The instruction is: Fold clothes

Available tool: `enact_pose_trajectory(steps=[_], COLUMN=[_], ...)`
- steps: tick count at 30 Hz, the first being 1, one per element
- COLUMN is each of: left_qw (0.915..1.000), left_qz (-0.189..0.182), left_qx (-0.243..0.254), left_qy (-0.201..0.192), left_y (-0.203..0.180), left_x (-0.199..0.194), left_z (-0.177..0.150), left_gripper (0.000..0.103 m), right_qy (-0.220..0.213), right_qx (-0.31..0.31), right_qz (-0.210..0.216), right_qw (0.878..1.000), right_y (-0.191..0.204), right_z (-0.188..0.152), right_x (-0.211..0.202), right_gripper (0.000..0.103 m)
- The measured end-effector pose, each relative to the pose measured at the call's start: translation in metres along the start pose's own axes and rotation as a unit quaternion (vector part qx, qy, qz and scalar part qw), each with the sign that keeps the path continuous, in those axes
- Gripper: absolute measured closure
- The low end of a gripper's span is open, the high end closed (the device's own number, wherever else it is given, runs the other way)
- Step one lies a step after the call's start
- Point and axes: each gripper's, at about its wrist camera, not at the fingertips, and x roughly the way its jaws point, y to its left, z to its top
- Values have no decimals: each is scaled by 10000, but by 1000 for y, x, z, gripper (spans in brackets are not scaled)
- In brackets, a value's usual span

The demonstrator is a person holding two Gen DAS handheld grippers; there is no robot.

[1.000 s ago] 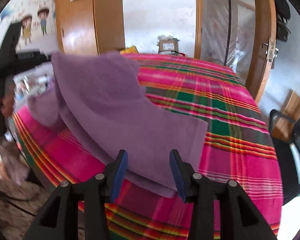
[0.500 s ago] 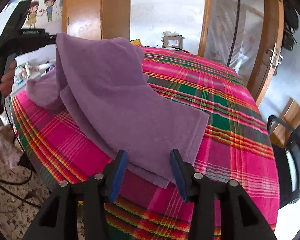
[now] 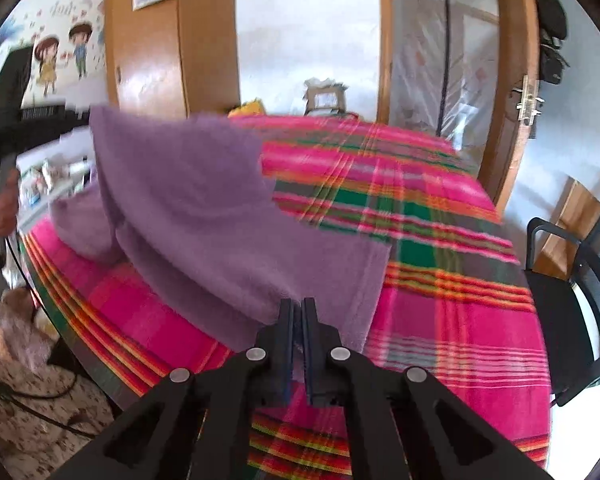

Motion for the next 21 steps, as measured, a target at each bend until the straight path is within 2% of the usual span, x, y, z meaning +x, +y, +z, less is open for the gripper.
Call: enact_pose_trajectory(steps=[5,10,14,21], left_qw=[9997,9983,9965,9956], left_qz=[-103,-234,-153,79], left_qx=[214,528,795,635], left_qy=[-25,72,210,678], left_y=[-11,-21,-24,-7], left_x=[-13,-27,-32,-26], left_z=[-2,-13,-25,-43], left_gripper=[98,98,98,98], right_qy=[-370,-398,-44,537], right_qx=[175,301,451,379], right_qz=[-56,90,313,589], right_qw=[9991,9987,9985,9961], right_y=[-12,-21,-24,-15], right_z=[9,0,-14,-36], right_x=[-36,-62,-51,-25], right_gripper=[99,99,99,99])
